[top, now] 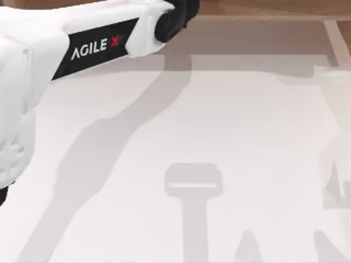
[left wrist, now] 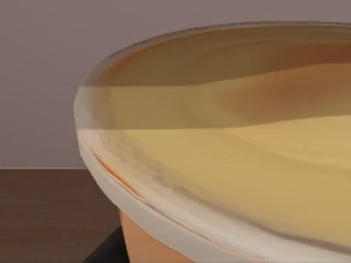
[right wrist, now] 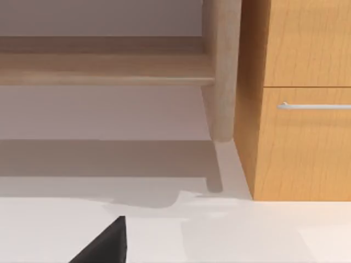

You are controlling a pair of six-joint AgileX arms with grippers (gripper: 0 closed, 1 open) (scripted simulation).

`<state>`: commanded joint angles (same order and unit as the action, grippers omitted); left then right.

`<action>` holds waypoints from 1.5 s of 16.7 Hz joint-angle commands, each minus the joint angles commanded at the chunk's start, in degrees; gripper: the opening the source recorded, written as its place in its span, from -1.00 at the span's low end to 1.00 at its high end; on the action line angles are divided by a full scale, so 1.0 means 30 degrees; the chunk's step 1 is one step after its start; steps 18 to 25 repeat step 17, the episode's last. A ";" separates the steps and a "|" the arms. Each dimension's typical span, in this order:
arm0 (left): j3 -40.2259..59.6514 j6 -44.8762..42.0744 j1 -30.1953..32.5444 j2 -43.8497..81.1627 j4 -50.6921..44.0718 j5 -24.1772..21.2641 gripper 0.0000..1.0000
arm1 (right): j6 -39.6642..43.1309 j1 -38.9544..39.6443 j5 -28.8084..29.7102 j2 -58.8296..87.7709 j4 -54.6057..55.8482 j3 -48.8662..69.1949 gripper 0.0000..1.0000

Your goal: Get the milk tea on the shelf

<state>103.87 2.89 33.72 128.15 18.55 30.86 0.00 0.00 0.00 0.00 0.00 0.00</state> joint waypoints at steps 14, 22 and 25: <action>0.0000 0.0000 0.0000 0.0000 0.0000 0.0000 1.00 | 0.0000 0.0000 0.0000 0.0000 0.0000 0.0000 1.00; 0.0000 0.0000 0.0000 0.0000 0.0000 0.0000 1.00 | 0.0000 0.0000 0.0000 0.0000 0.0000 0.0000 1.00; 0.0000 0.0000 0.0000 0.0000 0.0000 0.0000 1.00 | 0.0000 0.0000 0.0000 0.0000 0.0000 0.0000 1.00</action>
